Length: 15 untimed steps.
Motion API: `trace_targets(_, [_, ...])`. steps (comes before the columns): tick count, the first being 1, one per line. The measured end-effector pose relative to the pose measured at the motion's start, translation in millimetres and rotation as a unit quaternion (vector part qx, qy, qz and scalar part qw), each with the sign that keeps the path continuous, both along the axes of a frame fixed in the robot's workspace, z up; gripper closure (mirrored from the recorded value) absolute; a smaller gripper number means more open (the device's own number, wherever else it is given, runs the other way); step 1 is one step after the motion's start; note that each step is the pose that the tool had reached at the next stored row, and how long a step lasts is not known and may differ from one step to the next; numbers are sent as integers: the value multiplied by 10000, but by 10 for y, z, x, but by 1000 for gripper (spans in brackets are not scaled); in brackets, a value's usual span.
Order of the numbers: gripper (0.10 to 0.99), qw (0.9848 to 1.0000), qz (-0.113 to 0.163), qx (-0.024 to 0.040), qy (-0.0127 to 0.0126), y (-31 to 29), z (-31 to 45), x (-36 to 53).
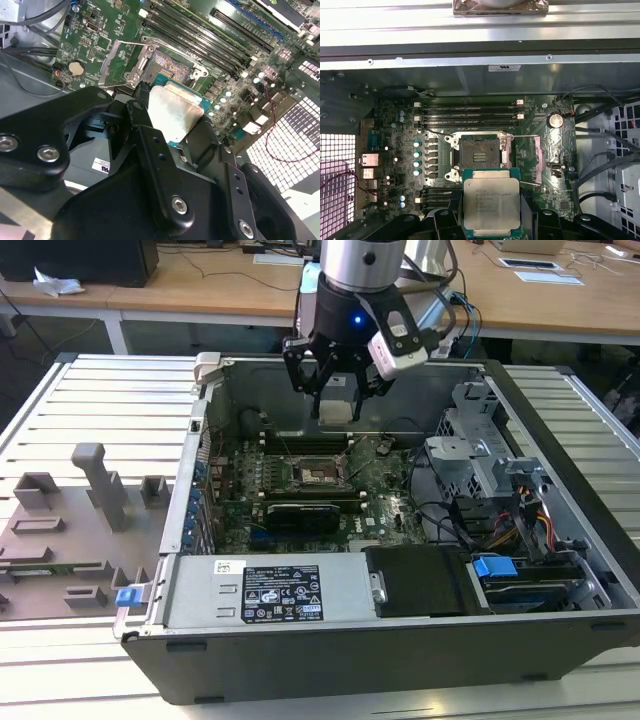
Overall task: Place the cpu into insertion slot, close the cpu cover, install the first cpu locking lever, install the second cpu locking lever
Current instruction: 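Place the cpu into insertion slot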
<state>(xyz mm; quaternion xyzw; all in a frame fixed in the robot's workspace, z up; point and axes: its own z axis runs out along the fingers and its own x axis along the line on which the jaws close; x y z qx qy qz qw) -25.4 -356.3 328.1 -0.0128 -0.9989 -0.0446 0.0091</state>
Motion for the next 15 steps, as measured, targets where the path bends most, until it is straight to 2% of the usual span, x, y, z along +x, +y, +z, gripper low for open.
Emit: trace_targets(15, [541, 10000, 0, 0, 0, 0, -126, 0])
